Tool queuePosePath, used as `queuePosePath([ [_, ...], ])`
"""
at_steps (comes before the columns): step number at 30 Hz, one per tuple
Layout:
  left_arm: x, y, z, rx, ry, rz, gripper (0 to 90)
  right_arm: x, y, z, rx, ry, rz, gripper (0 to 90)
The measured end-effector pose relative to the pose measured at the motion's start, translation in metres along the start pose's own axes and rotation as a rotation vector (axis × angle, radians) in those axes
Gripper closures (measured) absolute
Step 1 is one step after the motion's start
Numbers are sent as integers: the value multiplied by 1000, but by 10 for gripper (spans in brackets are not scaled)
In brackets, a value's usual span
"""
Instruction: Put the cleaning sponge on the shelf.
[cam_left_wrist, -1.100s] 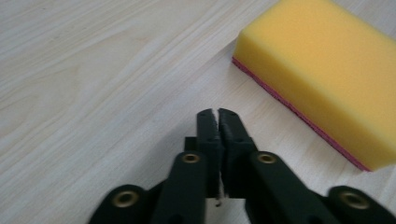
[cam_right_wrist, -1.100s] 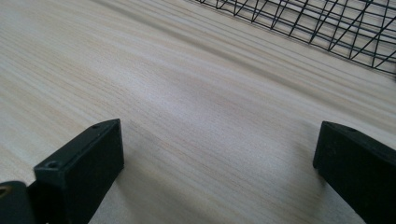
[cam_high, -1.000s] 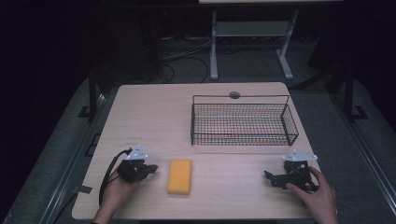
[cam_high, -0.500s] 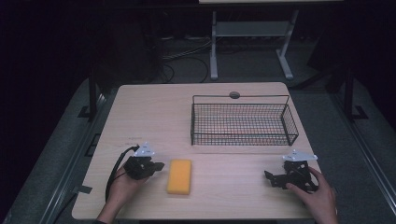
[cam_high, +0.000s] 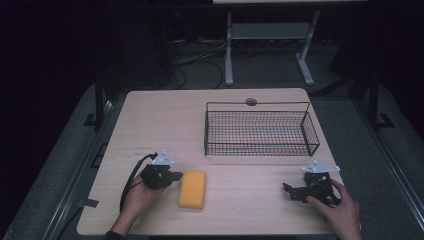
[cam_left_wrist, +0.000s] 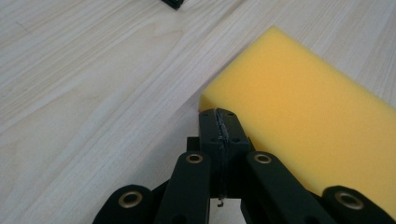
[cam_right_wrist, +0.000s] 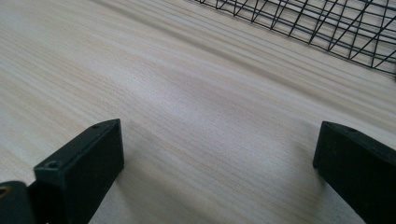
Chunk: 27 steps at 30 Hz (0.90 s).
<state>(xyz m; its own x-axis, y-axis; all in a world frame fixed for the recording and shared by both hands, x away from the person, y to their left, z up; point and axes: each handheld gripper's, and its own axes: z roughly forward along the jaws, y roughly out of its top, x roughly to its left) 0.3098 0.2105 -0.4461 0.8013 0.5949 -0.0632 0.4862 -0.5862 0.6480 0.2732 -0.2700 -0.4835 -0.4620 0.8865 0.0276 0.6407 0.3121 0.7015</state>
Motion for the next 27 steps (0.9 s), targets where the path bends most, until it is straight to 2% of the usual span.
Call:
queuePosePath([
  [27,-12,19,15,0,-48,30,896,1,0,0,1,-1,3,12],
])
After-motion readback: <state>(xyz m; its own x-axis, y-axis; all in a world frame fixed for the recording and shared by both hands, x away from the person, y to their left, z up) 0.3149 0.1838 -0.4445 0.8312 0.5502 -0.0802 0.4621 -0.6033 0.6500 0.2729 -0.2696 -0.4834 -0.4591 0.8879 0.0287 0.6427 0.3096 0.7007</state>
